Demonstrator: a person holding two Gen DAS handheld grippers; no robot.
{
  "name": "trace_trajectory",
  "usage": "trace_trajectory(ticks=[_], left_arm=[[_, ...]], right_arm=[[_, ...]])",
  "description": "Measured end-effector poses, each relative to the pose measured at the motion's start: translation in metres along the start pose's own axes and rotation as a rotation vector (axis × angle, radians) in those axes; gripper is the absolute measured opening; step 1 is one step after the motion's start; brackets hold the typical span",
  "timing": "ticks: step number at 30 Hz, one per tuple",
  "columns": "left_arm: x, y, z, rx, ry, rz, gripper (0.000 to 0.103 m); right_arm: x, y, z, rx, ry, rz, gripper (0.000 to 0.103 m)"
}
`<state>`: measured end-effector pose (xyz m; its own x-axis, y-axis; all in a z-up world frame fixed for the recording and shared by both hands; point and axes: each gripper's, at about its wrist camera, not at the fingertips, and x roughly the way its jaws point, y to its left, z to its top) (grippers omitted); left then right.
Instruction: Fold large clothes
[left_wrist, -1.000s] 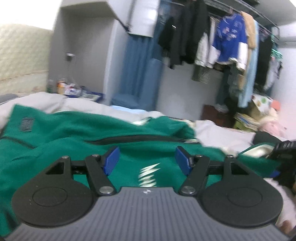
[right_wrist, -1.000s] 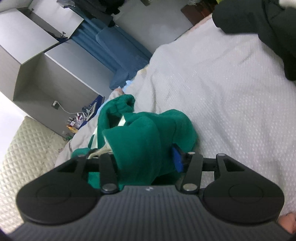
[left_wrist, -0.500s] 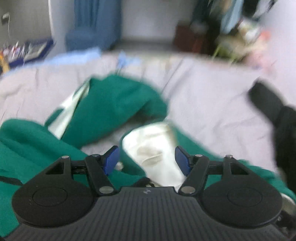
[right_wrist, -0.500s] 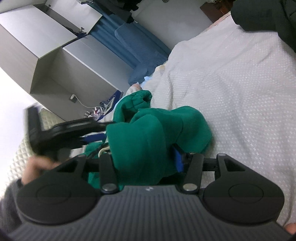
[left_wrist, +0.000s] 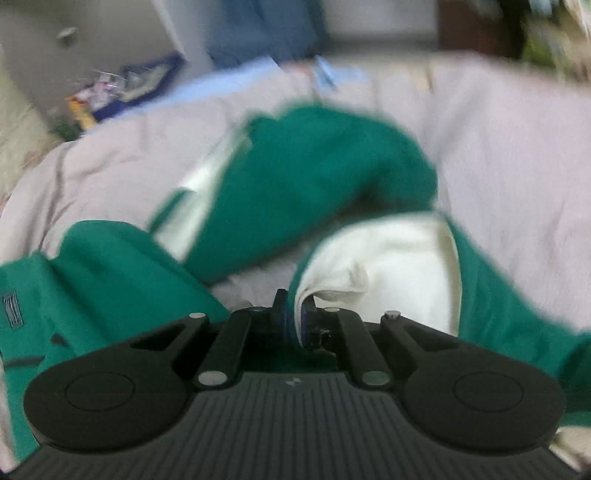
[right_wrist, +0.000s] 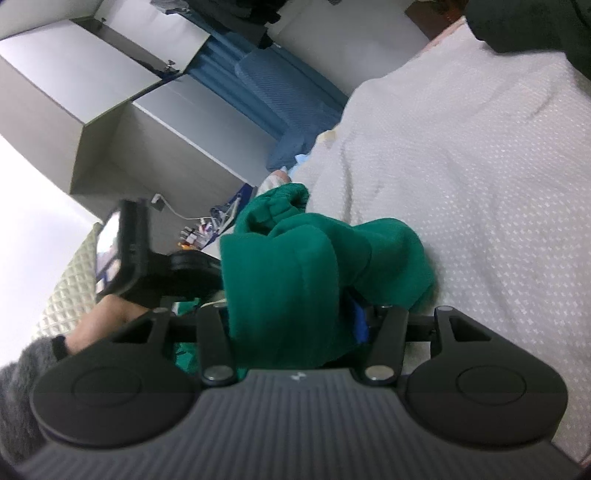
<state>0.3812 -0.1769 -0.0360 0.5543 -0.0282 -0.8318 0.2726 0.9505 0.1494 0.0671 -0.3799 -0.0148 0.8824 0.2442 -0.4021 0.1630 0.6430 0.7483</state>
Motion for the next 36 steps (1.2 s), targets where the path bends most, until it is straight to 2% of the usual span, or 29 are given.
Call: trace_trajectory(ticks=[2, 3, 4, 6, 10, 13, 19, 23, 28, 30, 33, 34, 35, 36], left_arm=[[-0.022, 0.022, -0.004, -0.111, -0.052, -0.039, 0.008], [-0.034, 0.031, -0.007, -0.144, -0.078, -0.058, 0.008], [-0.045, 0.037, -0.011, -0.167, -0.101, -0.066, 0.008], [-0.072, 0.053, -0.021, -0.222, -0.165, -0.088, 0.007], [-0.123, 0.072, -0.051, -0.246, -0.274, -0.087, 0.007], [-0.153, 0.088, -0.083, -0.278, -0.352, -0.059, 0.007], [-0.203, 0.132, -0.16, -0.398, -0.453, -0.047, 0.006], [-0.214, 0.15, -0.216, -0.442, -0.489, -0.037, 0.006], [-0.184, 0.158, -0.271, -0.519, -0.494, -0.075, 0.006], [-0.175, 0.158, -0.285, -0.532, -0.483, -0.104, 0.006], [-0.163, 0.159, -0.287, -0.496, -0.484, -0.12, 0.007], [-0.159, 0.158, -0.286, -0.486, -0.495, -0.128, 0.007], [-0.157, 0.156, -0.287, -0.48, -0.511, -0.143, 0.007], [-0.156, 0.156, -0.289, -0.471, -0.525, -0.162, 0.007]], right_arm=[[-0.001, 0.006, -0.001, -0.01, -0.004, 0.013, 0.063], [-0.002, 0.009, -0.002, -0.016, -0.007, 0.027, 0.067], [-0.003, 0.012, -0.003, -0.023, -0.007, 0.044, 0.078], [-0.004, 0.019, -0.006, -0.043, 0.001, 0.078, 0.087], [0.005, 0.037, -0.016, -0.146, 0.101, 0.103, 0.088], [0.013, 0.049, -0.026, -0.202, 0.18, 0.132, 0.096], [0.023, 0.077, -0.05, -0.372, 0.21, 0.111, 0.096], [0.023, 0.092, -0.064, -0.486, 0.193, 0.074, 0.095], [0.033, 0.104, -0.089, -0.66, 0.215, -0.054, 0.095], [0.037, 0.106, -0.095, -0.7, 0.209, -0.086, 0.091], [0.041, 0.105, -0.092, -0.686, 0.185, -0.12, 0.074], [0.041, 0.107, -0.09, -0.671, 0.166, -0.123, 0.062], [0.04, 0.11, -0.086, -0.671, 0.137, -0.124, 0.056], [0.037, 0.115, -0.085, -0.691, 0.108, -0.117, 0.039]])
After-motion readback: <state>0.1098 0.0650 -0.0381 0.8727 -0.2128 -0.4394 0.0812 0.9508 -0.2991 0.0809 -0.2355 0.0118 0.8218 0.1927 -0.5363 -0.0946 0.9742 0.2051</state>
